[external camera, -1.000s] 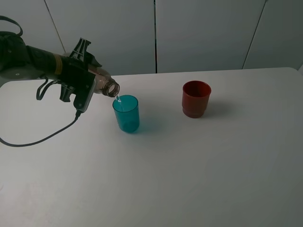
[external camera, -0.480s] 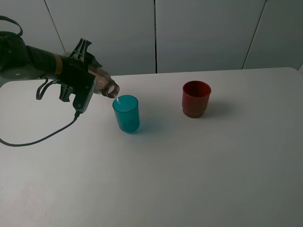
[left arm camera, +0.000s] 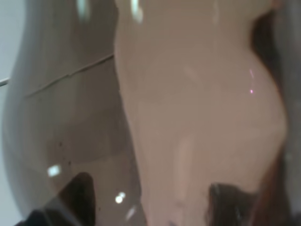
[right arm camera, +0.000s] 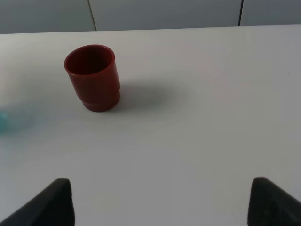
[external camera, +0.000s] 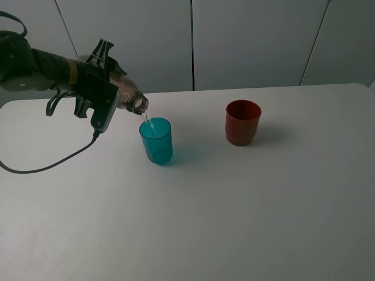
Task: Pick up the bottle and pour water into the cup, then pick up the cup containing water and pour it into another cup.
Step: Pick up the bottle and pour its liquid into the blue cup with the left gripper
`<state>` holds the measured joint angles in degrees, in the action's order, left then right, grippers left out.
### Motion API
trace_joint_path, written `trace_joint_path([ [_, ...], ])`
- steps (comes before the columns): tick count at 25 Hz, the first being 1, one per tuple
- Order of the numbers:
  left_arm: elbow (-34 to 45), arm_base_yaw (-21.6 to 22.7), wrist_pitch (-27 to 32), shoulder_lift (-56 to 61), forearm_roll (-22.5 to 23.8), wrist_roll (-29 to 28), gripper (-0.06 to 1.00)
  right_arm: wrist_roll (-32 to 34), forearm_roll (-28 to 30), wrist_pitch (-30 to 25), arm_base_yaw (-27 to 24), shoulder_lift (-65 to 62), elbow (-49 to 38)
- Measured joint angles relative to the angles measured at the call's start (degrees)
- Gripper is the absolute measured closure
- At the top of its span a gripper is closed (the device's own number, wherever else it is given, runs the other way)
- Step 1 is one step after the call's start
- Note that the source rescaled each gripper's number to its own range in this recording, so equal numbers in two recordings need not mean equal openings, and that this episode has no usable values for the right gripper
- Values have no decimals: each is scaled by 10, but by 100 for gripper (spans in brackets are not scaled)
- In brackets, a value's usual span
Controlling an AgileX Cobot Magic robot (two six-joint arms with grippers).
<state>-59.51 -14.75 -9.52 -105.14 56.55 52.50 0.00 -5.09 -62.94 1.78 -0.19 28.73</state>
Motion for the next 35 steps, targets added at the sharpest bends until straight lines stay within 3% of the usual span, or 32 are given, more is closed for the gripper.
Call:
trace_joint_path([
  [35, -12, 0, -2, -1, 0, 91, 94, 0, 0, 0, 0, 0, 0],
])
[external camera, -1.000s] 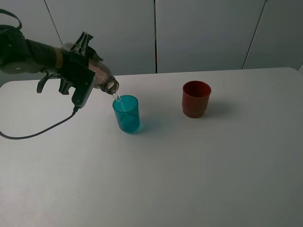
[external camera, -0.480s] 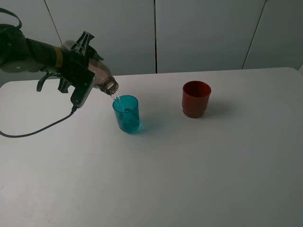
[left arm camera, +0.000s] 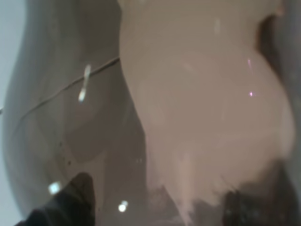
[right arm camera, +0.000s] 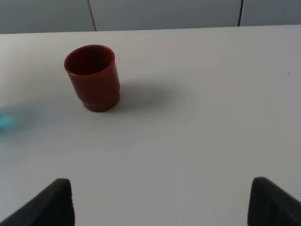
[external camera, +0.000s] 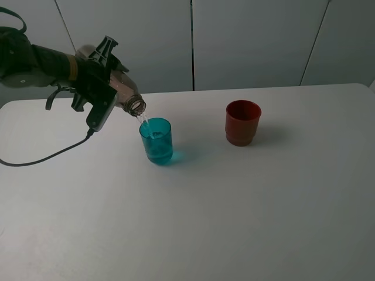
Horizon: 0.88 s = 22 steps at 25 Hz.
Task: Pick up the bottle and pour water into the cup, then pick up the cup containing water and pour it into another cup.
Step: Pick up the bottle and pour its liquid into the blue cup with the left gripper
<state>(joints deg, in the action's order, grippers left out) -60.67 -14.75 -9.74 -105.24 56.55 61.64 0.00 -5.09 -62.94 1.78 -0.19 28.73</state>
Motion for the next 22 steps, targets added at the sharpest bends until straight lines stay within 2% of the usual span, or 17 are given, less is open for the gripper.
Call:
trace_joint_path([
  [22, -1, 0, -36, 0, 0, 59, 94, -4, 0, 0, 0, 0, 0],
])
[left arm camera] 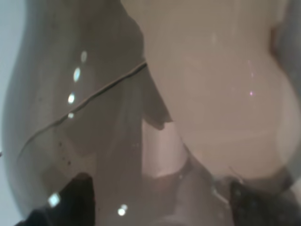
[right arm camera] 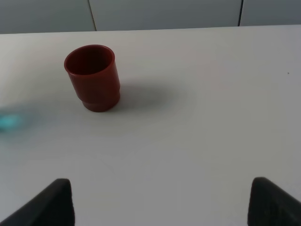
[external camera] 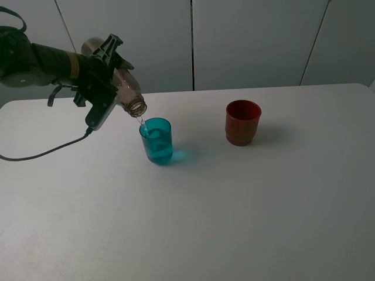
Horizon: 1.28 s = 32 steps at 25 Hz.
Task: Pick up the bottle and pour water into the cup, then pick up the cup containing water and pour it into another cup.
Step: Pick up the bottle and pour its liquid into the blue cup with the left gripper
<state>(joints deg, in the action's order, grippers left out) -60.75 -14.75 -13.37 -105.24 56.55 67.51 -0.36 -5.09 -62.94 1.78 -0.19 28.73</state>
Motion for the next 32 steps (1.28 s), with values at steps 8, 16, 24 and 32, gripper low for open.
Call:
trace_joint_path([
  [8, 0, 0, -2, 0, 0, 1, 94, 0, 0, 0, 0, 0, 0],
  [16, 0, 0, -3, 0, 1, 1, 94, 0, 0, 0, 0, 0, 0],
  [24, 0, 0, -7, 0, 1, 1, 94, 0, 0, 0, 0, 0, 0],
  [32, 1, 0, -37, 0, 0, -104, 94, 4, 0, 0, 0, 0, 0],
])
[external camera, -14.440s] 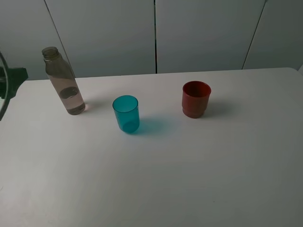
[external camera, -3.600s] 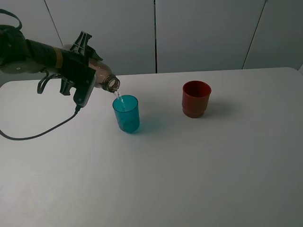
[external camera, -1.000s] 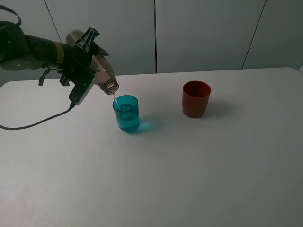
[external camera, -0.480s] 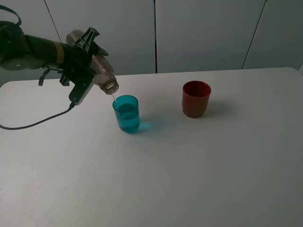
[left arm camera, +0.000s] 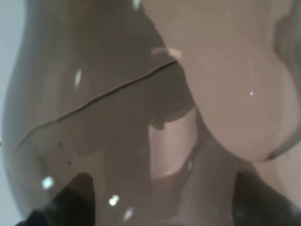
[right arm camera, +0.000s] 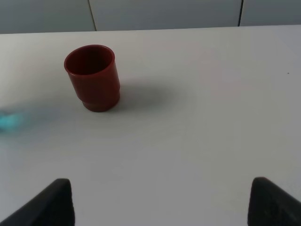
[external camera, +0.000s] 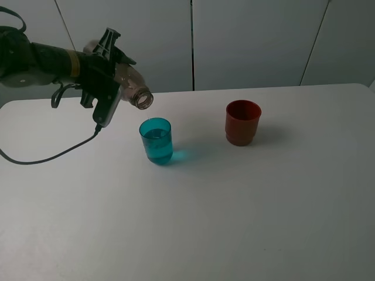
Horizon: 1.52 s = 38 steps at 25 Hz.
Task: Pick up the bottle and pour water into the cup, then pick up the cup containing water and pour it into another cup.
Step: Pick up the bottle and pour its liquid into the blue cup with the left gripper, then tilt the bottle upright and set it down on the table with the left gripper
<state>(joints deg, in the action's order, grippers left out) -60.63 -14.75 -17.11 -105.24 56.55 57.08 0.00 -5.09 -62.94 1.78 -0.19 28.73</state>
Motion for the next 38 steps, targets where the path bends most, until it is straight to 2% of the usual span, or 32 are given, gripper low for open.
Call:
trace_joint_path([
  [5, 24, 0, -40, 0, -12, -126, 94, 0, 0, 0, 0, 0, 0],
  [10, 53, 0, -124, 0, -105, -226, 94, 0, 0, 0, 0, 0, 0],
  [13, 67, 0, -191, 0, -186, -277, 94, -4, 0, 0, 0, 0, 0],
  [16, 85, 16, -254, 0, -226, -350, 94, -4, 0, 0, 0, 0, 0],
  [20, 111, 53, -290, 0, -238, -439, 94, -4, 0, 0, 0, 0, 0],
  [26, 146, 126, -326, 0, -241, -509, 94, -4, 0, 0, 0, 0, 0],
  [28, 152, 151, -357, -6, -241, -537, 94, 0, 0, 0, 0, 0, 0],
  [31, 154, 184, -436, -38, -244, -589, 94, 0, 0, 0, 0, 0, 0],
  [34, 154, 203, -497, -76, -248, -605, 94, -4, 0, 0, 0, 0, 0],
  [38, 152, 214, -512, -141, -251, -615, 94, -4, 0, 0, 0, 0, 0],
])
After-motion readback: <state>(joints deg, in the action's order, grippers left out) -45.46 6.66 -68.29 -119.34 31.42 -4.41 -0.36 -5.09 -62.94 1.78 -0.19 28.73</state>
